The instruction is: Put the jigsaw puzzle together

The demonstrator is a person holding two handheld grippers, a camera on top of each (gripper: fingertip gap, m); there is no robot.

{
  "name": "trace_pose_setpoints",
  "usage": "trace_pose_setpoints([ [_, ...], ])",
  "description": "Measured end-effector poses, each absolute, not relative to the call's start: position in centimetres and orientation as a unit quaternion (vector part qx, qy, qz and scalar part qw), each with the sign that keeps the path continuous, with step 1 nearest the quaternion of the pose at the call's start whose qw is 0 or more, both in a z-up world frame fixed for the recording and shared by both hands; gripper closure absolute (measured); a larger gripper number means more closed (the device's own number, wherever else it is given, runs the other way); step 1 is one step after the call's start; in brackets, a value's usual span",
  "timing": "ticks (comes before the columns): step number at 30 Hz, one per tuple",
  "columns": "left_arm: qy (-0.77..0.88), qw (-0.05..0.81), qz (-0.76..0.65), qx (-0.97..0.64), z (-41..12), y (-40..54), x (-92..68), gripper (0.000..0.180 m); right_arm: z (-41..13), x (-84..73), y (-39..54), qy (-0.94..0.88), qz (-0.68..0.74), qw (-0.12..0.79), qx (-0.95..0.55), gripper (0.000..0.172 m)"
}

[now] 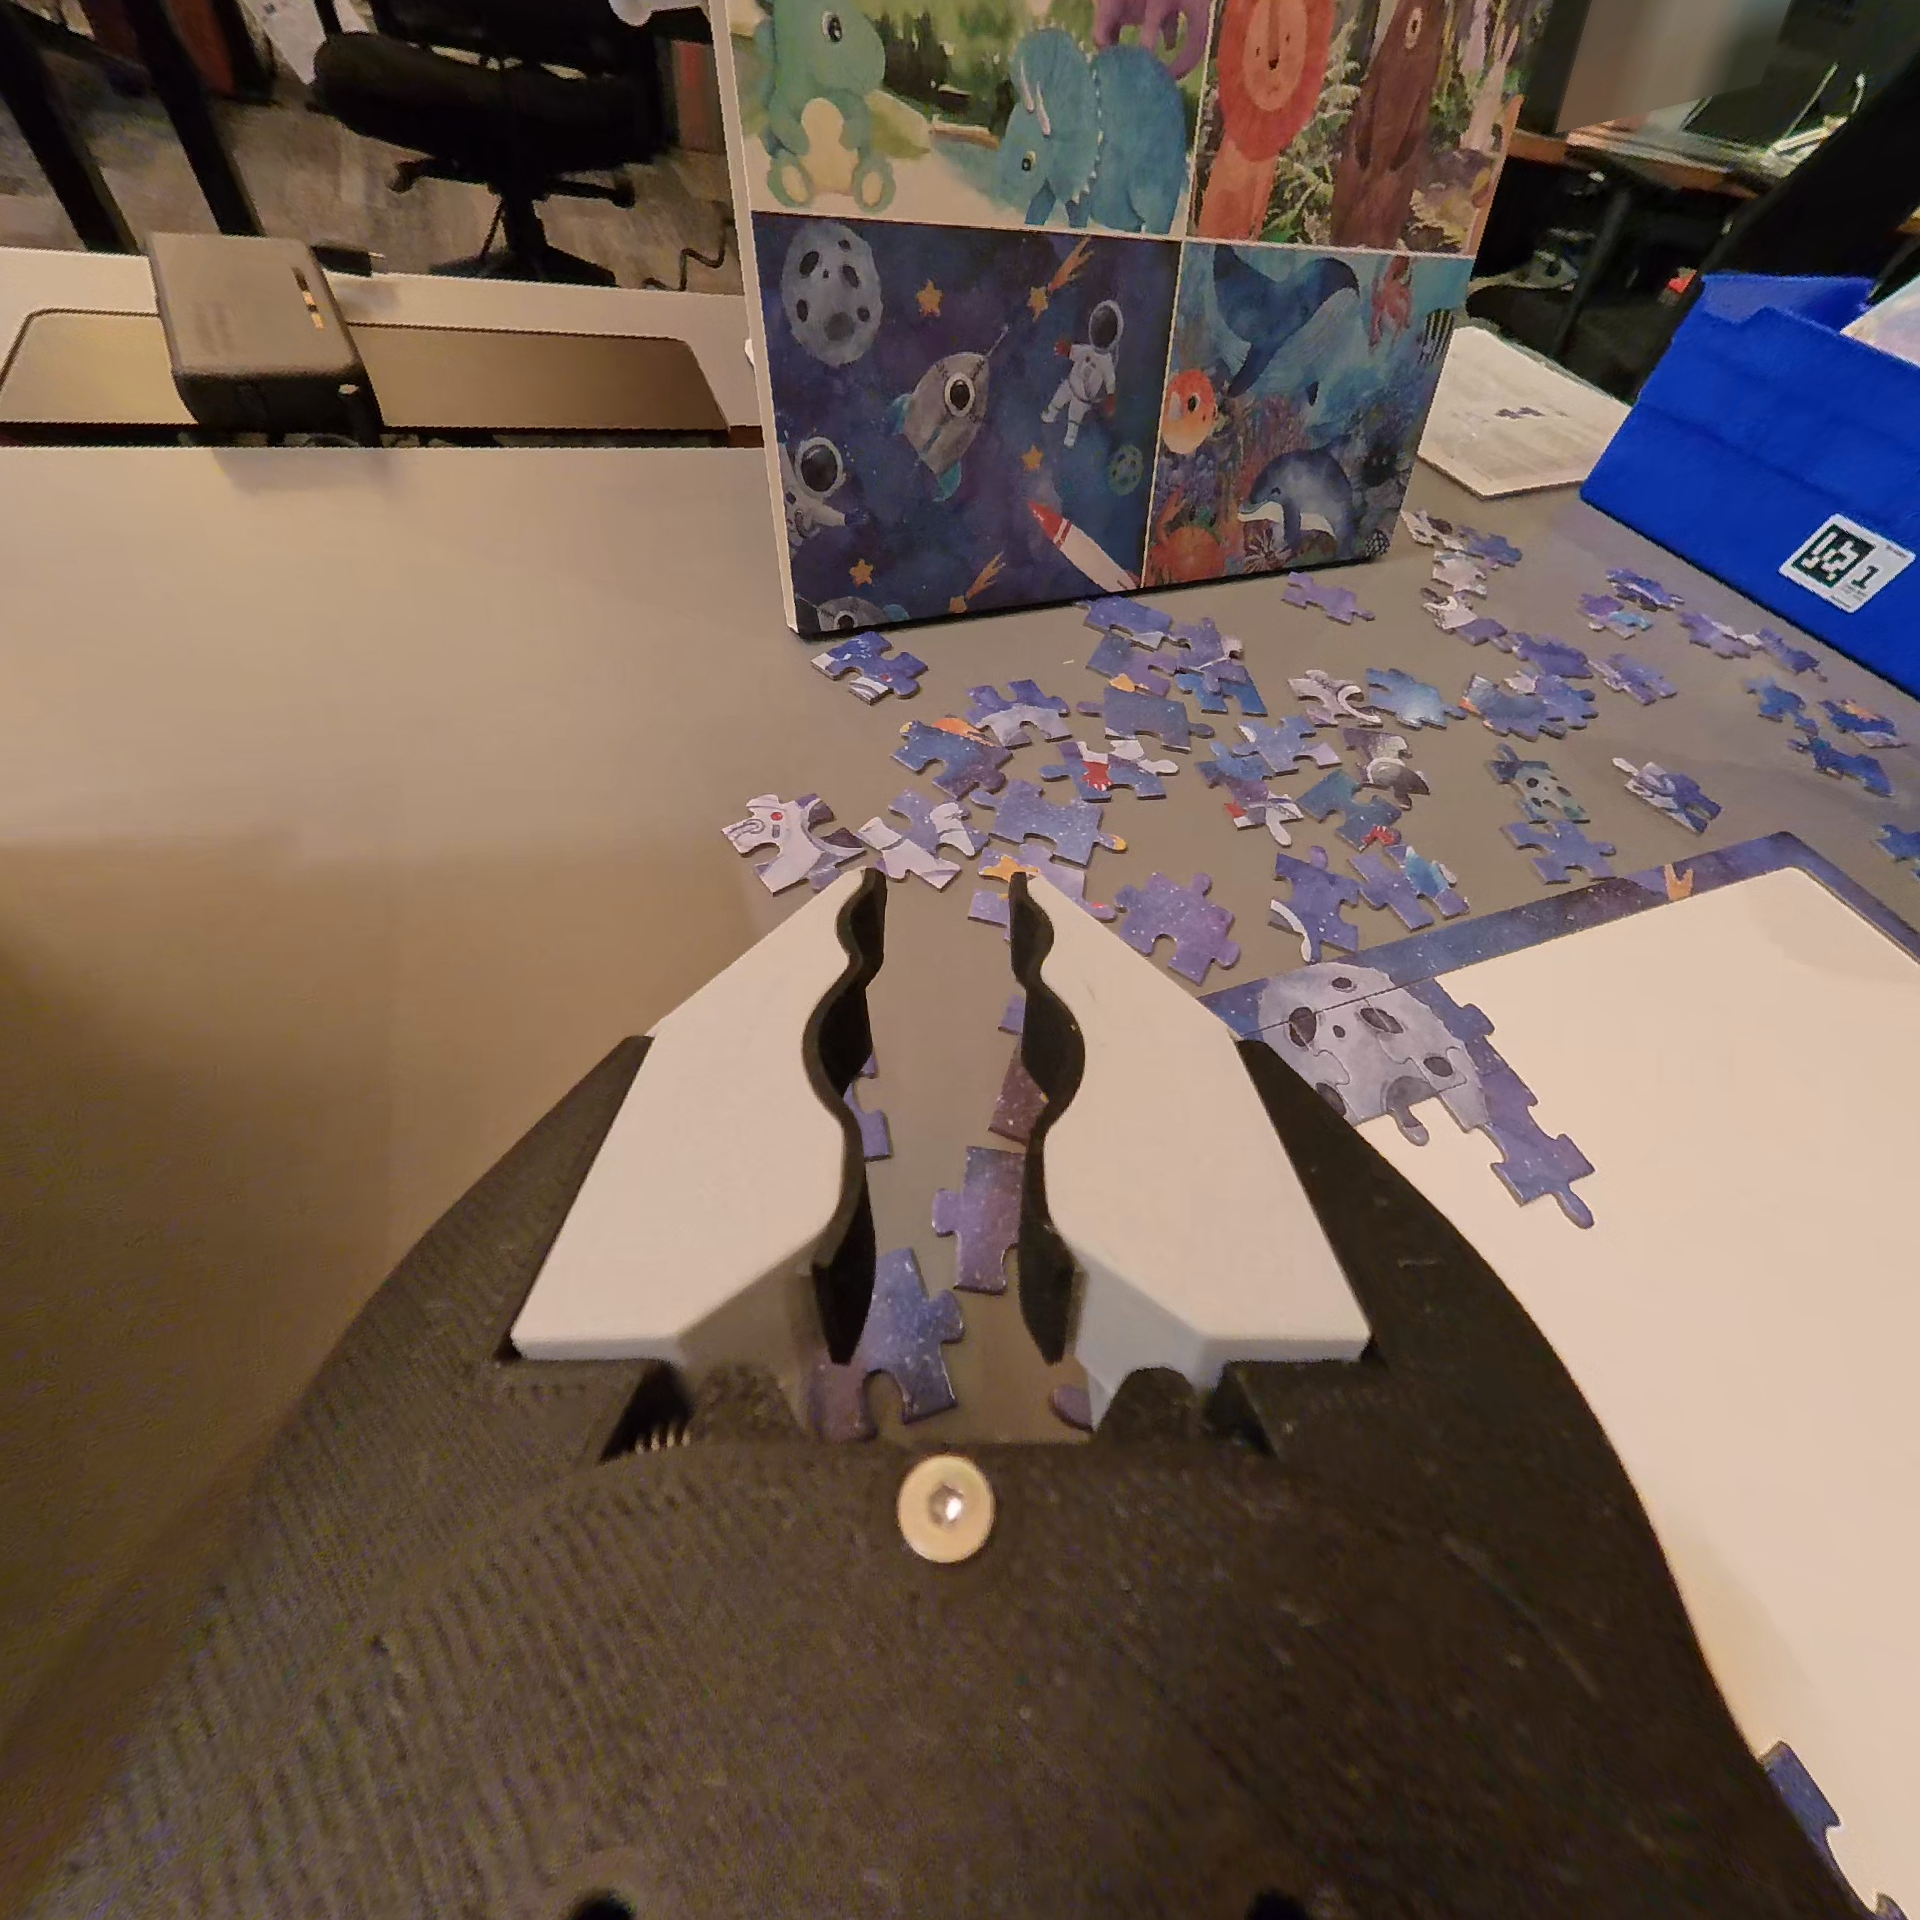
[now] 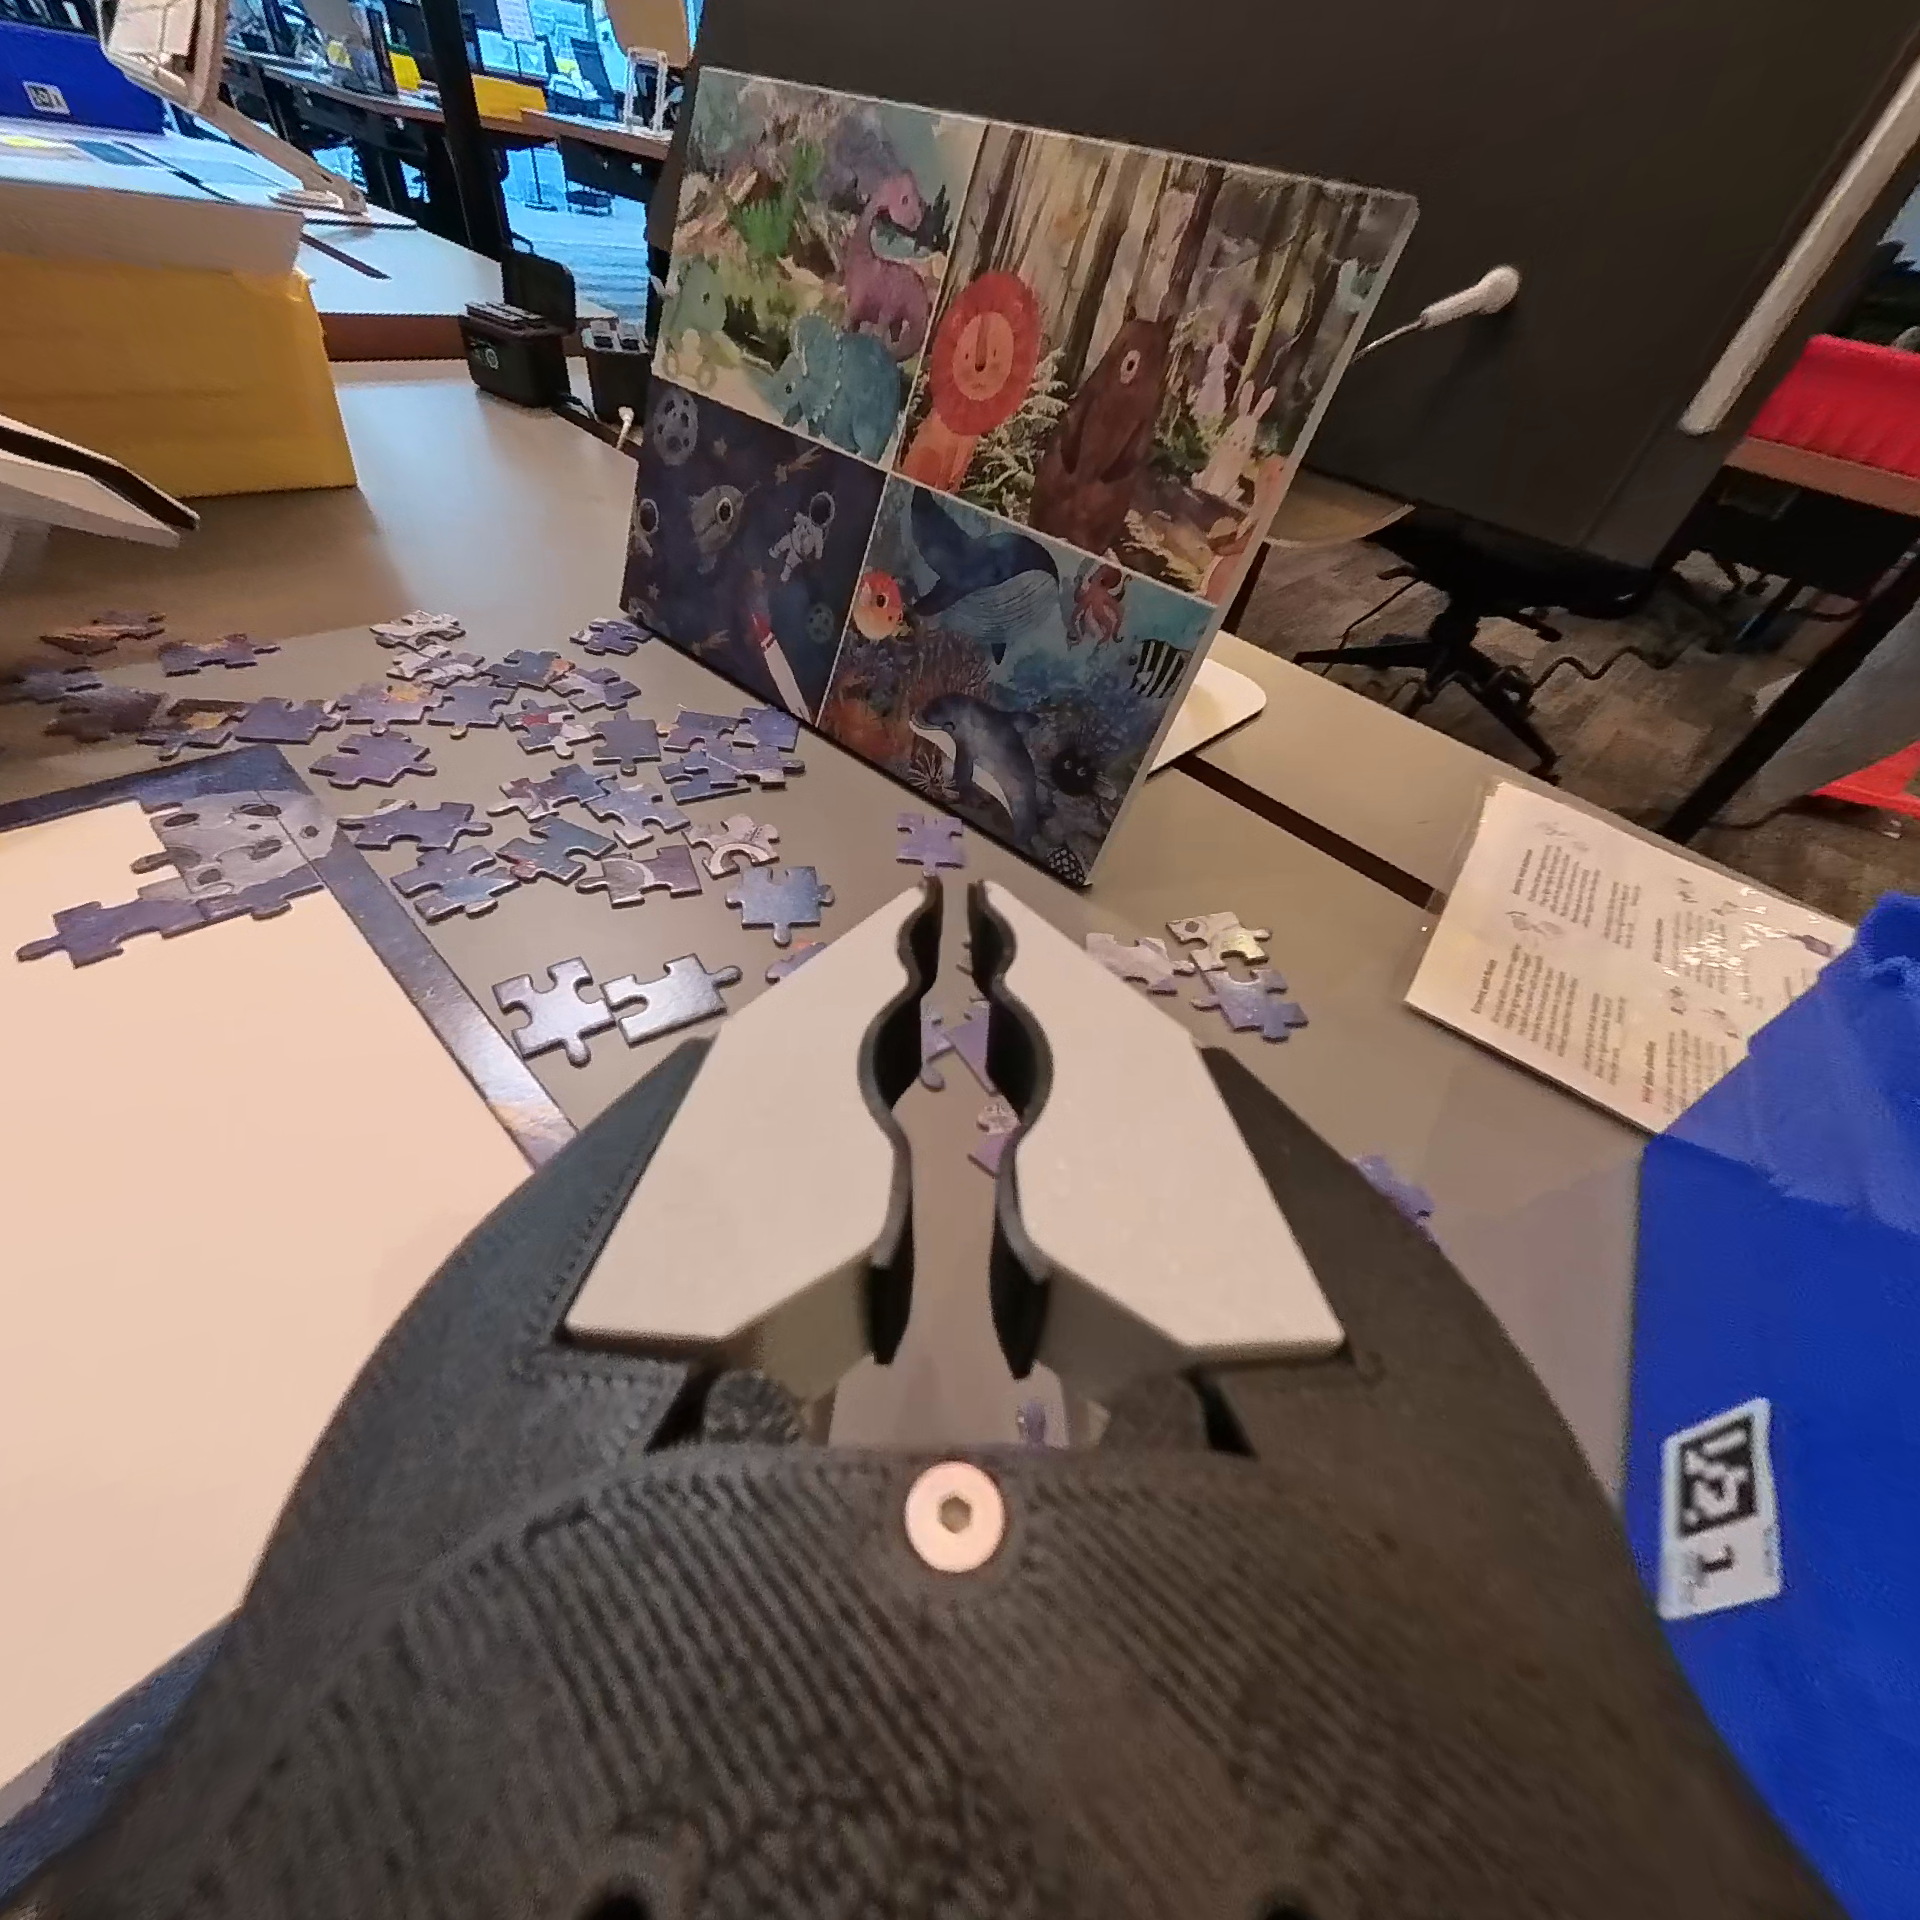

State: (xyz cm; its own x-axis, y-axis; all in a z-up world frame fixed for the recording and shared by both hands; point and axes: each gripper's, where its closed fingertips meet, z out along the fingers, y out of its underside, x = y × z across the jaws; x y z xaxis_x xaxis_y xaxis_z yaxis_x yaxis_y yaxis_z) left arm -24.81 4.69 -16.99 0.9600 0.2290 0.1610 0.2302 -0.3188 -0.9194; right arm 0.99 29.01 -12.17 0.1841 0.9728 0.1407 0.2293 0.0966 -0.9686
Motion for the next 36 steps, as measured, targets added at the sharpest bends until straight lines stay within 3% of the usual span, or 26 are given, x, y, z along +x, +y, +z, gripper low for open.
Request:
trace_pose_setpoints([
  [12, -0.14, 0.565, -0.001, -0.813, -17.0, 4.7, -24.7, 0.157, -11.5, 1.4, 29.4, -0.508, 0.385, 0.511, -0.577, 0.164],
  [18, -0.139, 0.565, 0.0, -0.814, -17.1, 4.8, -24.7, 0.156, -17.9, -0.1, 26.2, -0.578, 0.391, 0.331, -0.635, 0.121],
  [20, -0.139, 0.564, 0.0, -0.814, -17.1, 4.8, -24.7, 0.156, -20.2, -0.1, 24.7, -0.597, 0.383, 0.257, -0.657, 0.121],
  [23, -0.14, 0.565, -0.001, -0.813, -17.1, 4.8, -24.7, 0.156, -21.5, -0.4, 23.1, -0.61, 0.377, 0.22, -0.662, 0.12],
  [30, -0.137, 0.562, 0.002, -0.815, -17.1, 4.8, -24.7, 0.156, -22.8, -0.5, 23.9, -0.65, 0.278, 0.277, -0.651, 0.133],
  [36, -0.138, 0.563, 0.001, -0.815, -17.1, 4.8, -24.7, 0.156, -22.8, -0.5, 24.0, -0.649, 0.285, 0.279, -0.648, 0.141],
])
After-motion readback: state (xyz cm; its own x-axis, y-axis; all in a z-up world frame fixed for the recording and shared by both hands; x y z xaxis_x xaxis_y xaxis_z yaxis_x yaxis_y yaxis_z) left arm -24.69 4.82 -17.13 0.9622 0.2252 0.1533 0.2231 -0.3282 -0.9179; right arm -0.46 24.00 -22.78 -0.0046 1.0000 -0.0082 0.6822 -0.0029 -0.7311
